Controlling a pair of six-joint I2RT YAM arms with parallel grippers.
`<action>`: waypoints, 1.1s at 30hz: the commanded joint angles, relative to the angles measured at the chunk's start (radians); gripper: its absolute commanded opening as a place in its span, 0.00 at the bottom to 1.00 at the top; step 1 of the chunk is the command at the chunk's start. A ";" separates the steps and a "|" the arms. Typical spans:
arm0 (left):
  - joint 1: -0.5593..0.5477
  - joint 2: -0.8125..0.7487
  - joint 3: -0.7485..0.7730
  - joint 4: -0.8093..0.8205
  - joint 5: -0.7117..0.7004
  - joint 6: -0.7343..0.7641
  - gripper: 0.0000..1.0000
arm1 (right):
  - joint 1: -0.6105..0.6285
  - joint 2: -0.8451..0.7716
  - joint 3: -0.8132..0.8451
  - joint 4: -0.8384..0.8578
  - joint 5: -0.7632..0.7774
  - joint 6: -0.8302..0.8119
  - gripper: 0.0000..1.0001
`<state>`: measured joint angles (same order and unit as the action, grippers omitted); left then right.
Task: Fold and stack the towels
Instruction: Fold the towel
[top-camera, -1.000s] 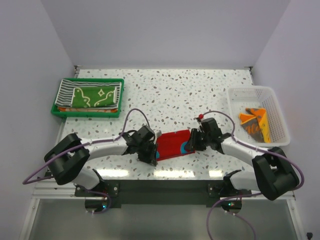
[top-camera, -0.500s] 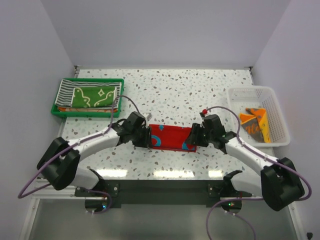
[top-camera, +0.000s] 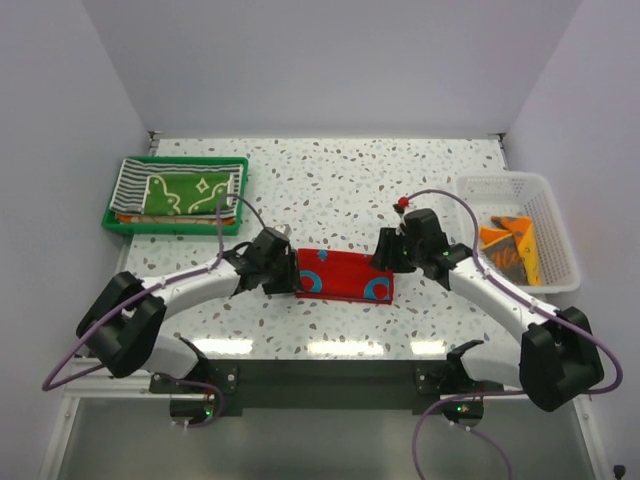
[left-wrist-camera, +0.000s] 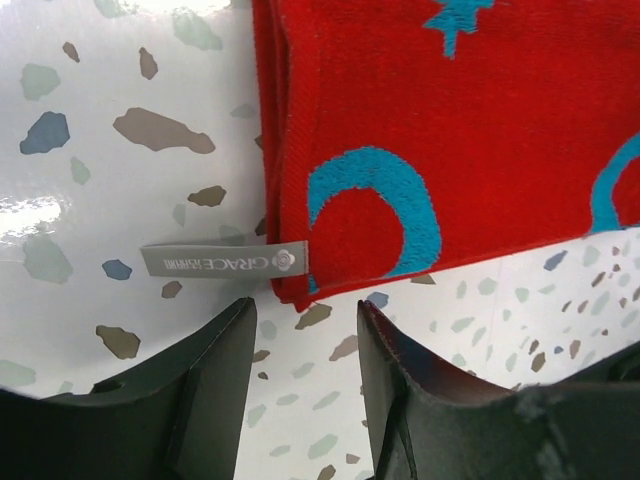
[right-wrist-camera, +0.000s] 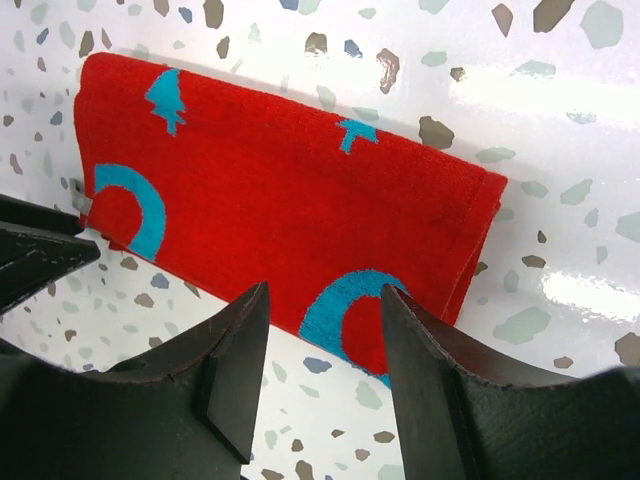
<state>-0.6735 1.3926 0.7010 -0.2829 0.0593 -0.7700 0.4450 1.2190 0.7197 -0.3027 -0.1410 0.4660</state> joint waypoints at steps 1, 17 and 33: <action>0.006 0.032 0.051 0.065 -0.036 -0.012 0.49 | 0.003 0.004 0.006 0.000 0.021 -0.029 0.52; 0.006 0.097 0.091 0.085 -0.052 -0.003 0.41 | 0.003 -0.007 -0.118 0.045 0.040 0.010 0.52; -0.011 -0.020 0.160 -0.030 -0.023 -0.009 0.06 | 0.001 -0.013 -0.144 0.042 0.070 0.022 0.52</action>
<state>-0.6758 1.4471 0.8223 -0.2855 0.0303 -0.7673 0.4450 1.2228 0.5838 -0.2878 -0.0956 0.4721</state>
